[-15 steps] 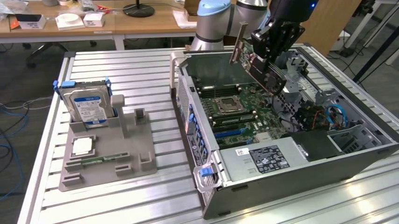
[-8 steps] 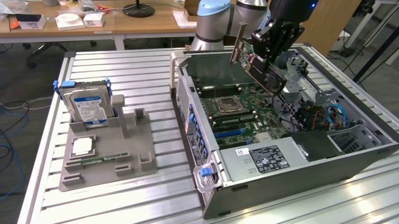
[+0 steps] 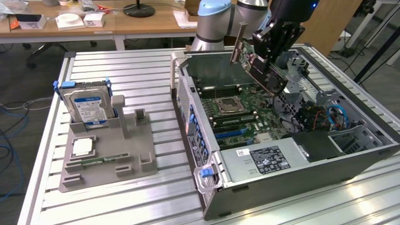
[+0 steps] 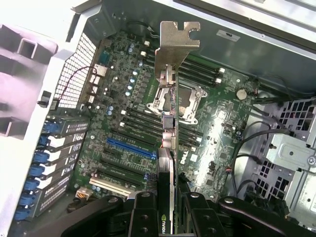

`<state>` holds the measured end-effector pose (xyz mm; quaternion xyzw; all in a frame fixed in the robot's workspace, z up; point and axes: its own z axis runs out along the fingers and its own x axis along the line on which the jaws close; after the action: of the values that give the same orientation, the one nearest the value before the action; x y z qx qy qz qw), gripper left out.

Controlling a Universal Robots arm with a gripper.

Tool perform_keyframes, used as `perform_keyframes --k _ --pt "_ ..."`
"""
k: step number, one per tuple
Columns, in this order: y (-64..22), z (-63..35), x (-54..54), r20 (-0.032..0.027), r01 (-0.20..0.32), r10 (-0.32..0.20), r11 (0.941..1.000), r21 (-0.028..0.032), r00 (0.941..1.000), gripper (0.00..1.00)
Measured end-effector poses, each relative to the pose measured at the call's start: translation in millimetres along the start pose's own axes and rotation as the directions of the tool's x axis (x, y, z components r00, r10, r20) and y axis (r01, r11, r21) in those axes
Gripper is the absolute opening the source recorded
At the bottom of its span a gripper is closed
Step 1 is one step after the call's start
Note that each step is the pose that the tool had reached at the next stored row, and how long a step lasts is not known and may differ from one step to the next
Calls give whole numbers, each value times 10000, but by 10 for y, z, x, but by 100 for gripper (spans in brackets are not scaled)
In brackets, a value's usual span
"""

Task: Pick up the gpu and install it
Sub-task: 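Insert the gpu into the slot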

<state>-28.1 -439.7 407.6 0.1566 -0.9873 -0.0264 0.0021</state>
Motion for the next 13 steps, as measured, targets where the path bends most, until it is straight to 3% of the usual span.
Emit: perform_keyframes --k 13 --pt "0 0 0 -14 283 -283 9996 -1 9996 26"
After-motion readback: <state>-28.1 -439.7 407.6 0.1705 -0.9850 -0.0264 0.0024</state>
